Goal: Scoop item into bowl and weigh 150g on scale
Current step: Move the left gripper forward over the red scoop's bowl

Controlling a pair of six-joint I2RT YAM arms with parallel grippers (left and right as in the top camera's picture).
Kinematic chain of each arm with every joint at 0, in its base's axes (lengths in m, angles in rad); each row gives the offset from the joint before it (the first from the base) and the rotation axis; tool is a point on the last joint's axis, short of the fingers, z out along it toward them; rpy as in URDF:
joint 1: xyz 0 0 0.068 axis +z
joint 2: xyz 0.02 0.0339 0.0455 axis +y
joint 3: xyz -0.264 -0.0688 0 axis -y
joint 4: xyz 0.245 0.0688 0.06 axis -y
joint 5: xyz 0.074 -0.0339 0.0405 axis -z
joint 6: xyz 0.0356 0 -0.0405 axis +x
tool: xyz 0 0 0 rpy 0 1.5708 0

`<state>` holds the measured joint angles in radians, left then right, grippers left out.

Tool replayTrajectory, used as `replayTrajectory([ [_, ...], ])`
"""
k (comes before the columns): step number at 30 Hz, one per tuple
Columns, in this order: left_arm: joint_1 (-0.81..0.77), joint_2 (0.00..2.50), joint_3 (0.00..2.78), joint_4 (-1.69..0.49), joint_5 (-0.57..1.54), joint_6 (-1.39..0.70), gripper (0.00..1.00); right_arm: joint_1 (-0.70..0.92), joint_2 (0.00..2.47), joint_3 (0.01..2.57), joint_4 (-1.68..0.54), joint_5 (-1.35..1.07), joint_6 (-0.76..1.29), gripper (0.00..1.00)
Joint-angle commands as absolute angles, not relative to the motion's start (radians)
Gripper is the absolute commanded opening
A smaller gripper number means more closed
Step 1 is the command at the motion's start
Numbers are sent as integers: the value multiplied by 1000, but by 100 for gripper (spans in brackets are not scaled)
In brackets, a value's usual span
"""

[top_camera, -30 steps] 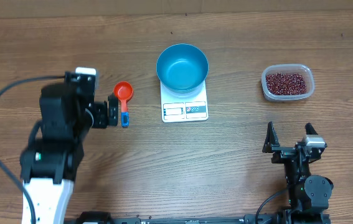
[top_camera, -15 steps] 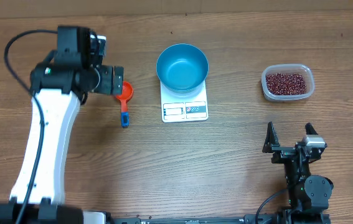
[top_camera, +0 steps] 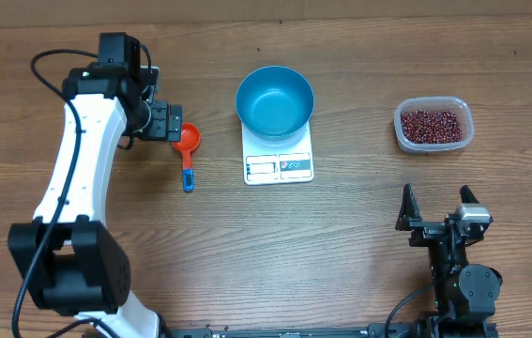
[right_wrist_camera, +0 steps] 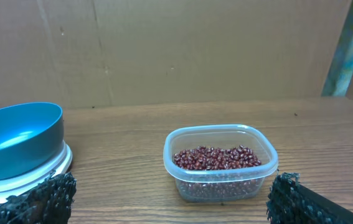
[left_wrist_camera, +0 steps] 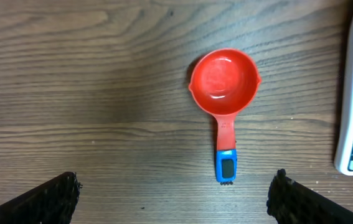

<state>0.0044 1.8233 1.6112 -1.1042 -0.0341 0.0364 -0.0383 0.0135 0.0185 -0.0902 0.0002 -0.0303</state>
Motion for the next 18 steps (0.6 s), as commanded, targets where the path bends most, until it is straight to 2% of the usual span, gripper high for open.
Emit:
replayTrajectory([
  [1,3,1882,1638,-1106,-25,49,100,-33,3,8,-84,6,-35,100],
  [18,-1,2067,1638,-1047,-25,45,100,-33,3,8,-84,6,-35,100],
])
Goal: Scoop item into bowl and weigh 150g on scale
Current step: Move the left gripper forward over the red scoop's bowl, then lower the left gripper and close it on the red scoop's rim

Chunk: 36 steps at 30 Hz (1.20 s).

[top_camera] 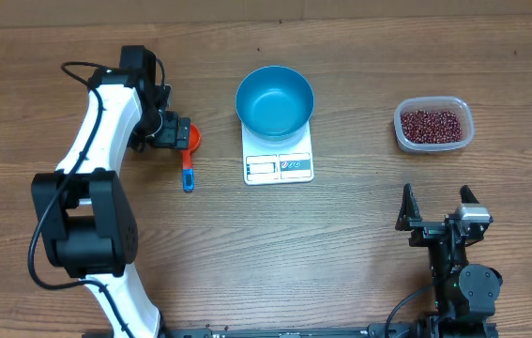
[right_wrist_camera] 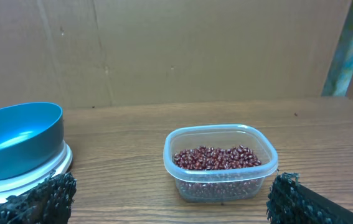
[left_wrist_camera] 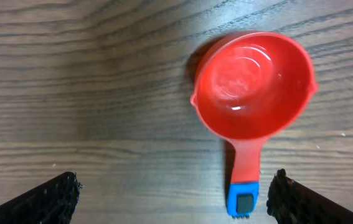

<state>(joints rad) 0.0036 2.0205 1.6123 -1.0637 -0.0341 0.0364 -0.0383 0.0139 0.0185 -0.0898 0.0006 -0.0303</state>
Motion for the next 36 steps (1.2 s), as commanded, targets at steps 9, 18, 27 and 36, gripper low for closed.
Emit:
replayTrajectory([
  [9,-1,2126,1638,-1000,-25,45,99,-33,3,8,-84,6,-35,100],
  [18,-1,2151,1638,-944,-26,45,100,-33,3,8,-84,6,-35,100],
  [27,-1,2151,1638,-904,-25,44,100,-33,3,8,-84,6,-35,100],
  [36,-1,2151,1638,-904,-25,45,100,-33,3,8,-84,6,-35,100],
])
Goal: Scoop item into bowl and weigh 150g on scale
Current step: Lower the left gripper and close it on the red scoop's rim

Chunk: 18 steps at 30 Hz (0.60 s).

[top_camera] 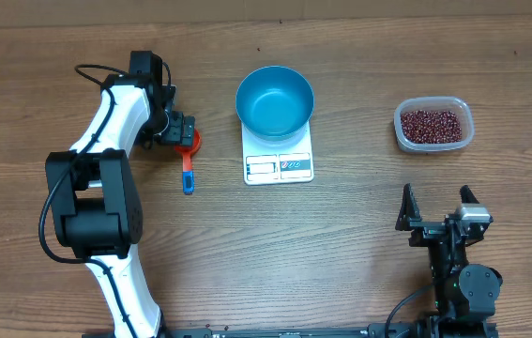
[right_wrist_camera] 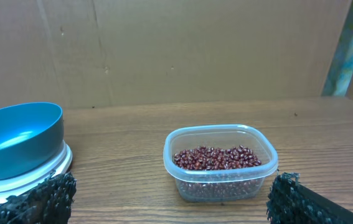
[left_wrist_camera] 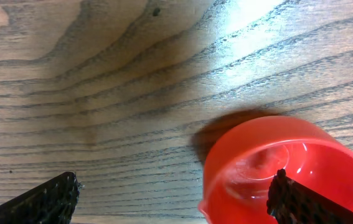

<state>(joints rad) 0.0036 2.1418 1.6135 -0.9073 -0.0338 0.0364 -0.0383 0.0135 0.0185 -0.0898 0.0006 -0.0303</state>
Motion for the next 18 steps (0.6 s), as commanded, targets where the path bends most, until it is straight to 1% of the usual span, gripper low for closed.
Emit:
replayTrajectory([
  [1,-1,2151,1638,-904,-25,45,99,-33,3,8,-84,6,-35,100],
  [12,-1,2151,1638,-902,-25,45,100,-33,3,8,-84,6,-35,100],
  [13,-1,2151,1638,-902,-25,45,97,-33,3,8,-84,6,-35,100],
  [14,-1,2151,1638,-902,-25,45,90,-33,3,8,-84,6,-35,100],
  [16,-1,2151,1638,-903,-25,45,81,-33,3,8,-84,6,-35,100],
  [18,-1,2151,1638,-903,-25,44,78,-33,3,8,-84,6,-35,100],
])
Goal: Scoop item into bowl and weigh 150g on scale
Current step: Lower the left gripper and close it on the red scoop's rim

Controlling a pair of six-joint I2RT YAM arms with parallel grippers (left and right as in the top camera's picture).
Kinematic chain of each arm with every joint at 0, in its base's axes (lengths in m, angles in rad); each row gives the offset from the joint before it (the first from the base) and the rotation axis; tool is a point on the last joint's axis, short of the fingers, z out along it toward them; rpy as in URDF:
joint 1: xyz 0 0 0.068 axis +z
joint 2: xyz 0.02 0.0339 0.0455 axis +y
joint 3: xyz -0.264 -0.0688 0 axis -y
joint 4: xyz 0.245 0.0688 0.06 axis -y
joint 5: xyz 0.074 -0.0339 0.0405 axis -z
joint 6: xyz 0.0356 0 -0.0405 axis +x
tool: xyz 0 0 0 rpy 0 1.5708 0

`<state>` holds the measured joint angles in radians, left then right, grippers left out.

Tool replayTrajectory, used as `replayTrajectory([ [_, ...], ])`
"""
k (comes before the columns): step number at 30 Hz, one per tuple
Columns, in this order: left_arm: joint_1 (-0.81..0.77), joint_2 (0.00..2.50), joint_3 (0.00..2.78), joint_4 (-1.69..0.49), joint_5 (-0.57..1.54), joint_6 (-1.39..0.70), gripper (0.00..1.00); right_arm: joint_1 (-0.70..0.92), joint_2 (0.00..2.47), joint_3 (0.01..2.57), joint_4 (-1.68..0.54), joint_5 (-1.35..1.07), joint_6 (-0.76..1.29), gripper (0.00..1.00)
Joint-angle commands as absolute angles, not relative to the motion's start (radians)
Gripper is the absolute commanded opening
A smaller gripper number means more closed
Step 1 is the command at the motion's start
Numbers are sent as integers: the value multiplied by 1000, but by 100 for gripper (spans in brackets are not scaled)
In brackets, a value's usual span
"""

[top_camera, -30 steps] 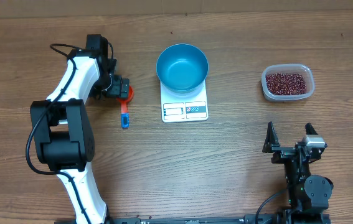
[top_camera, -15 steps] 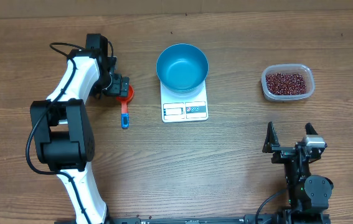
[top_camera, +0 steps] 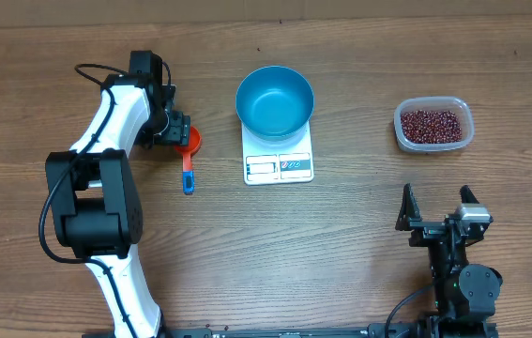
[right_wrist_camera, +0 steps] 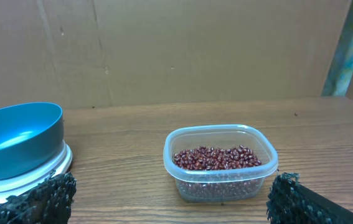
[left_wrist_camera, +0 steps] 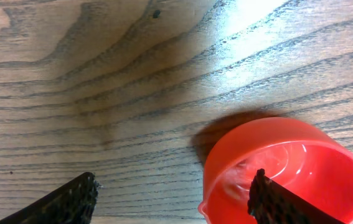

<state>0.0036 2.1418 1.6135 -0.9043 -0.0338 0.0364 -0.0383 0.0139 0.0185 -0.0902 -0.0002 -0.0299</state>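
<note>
A red scoop with a blue handle tip lies left of the scale, which carries the empty blue bowl. My left gripper is low over the scoop's cup. In the left wrist view the left gripper is still open, one finger inside the red cup and the other on the table outside, with the cup's rim between them. Red beans fill a clear container at the right. My right gripper rests open near the front edge, and its wrist view shows the container ahead.
The bowl and the scale show at the left of the right wrist view. A cardboard wall closes the far side of the table. Bare wooden tabletop lies between the scale and the bean container.
My left gripper's fingers have drawn closer together around the rim of the scoop's cup. The scoop, bowl, container and right arm have not moved.
My left gripper was open well above the scoop, with cup and handle both in view. It then stood lower over the cup, then close to the table with the cup's rim between its fingers. Now the fingers are narrower around that rim. The right arm stayed still.
</note>
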Motion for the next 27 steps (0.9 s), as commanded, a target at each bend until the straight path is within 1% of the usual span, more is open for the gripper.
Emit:
replayTrajectory([
  [1,-1,2151,1638,-903,-25,44,77,-33,3,8,-84,6,-35,100],
  [2,-1,2151,1638,-903,-25,44,75,-33,3,8,-84,6,-35,100],
  [6,-1,2151,1638,-903,-25,45,76,-33,3,8,-84,6,-35,100],
  [8,-1,2151,1638,-903,-24,45,74,-33,3,8,-84,6,-35,100],
  [12,-1,2151,1638,-900,-24,44,66,-33,3,8,-84,6,-35,100],
  [15,-1,2151,1638,-897,-12,45,63,-33,3,8,-84,6,-35,100],
  [19,-1,2151,1638,-897,-2,45,62,-33,3,8,-84,6,-35,100],
  [23,-1,2151,1638,-897,-2,45,57,-33,3,8,-84,6,-35,100],
  [27,-1,2151,1638,-897,-2,45,56,-33,3,8,-84,6,-35,100],
])
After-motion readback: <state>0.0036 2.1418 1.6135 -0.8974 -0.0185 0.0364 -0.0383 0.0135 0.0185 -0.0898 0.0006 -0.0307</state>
